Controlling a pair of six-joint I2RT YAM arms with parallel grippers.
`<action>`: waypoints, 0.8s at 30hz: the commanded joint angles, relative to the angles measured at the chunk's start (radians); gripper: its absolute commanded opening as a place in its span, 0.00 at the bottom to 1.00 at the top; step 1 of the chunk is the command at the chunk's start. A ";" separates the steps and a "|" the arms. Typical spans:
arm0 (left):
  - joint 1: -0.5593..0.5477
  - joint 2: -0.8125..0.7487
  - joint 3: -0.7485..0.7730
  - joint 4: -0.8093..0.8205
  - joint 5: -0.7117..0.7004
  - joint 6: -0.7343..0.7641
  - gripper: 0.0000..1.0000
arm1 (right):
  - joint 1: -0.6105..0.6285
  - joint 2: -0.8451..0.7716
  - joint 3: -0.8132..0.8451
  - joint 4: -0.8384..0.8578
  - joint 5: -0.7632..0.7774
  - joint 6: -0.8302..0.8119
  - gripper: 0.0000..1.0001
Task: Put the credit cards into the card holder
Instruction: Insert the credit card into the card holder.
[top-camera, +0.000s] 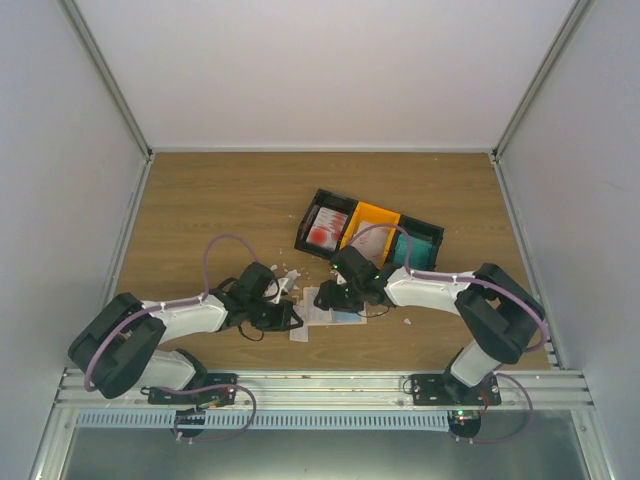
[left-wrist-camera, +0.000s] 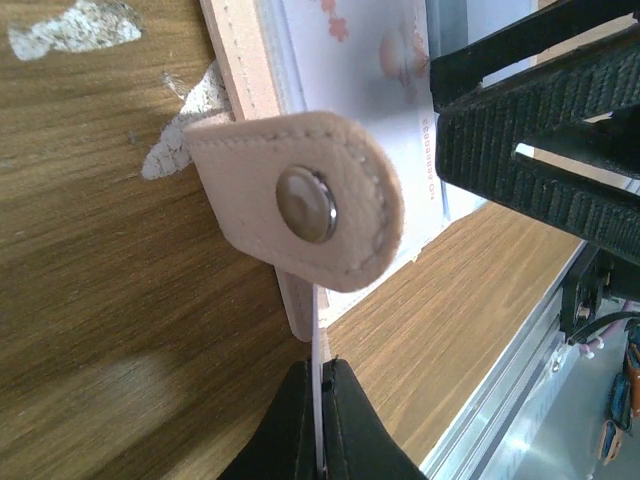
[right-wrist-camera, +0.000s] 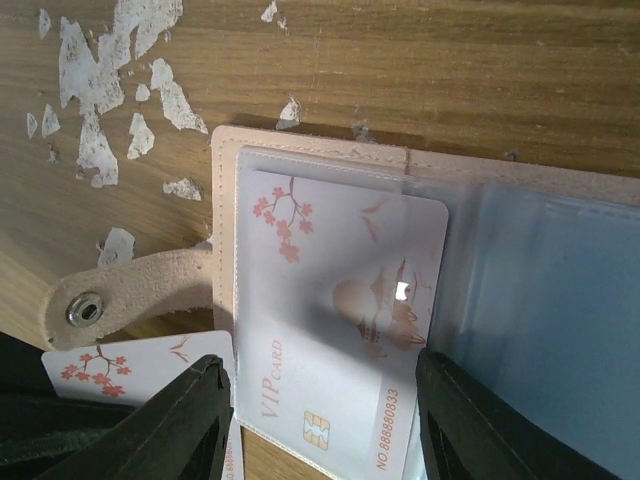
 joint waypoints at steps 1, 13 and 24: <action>-0.011 0.017 0.012 0.023 -0.013 0.024 0.00 | 0.012 0.011 -0.019 0.054 -0.028 0.020 0.52; -0.011 -0.035 0.014 -0.006 -0.018 0.028 0.00 | 0.007 -0.083 -0.027 0.014 0.056 0.005 0.55; -0.011 -0.255 0.051 -0.042 0.006 0.025 0.00 | -0.046 -0.448 -0.116 -0.020 0.057 -0.126 0.67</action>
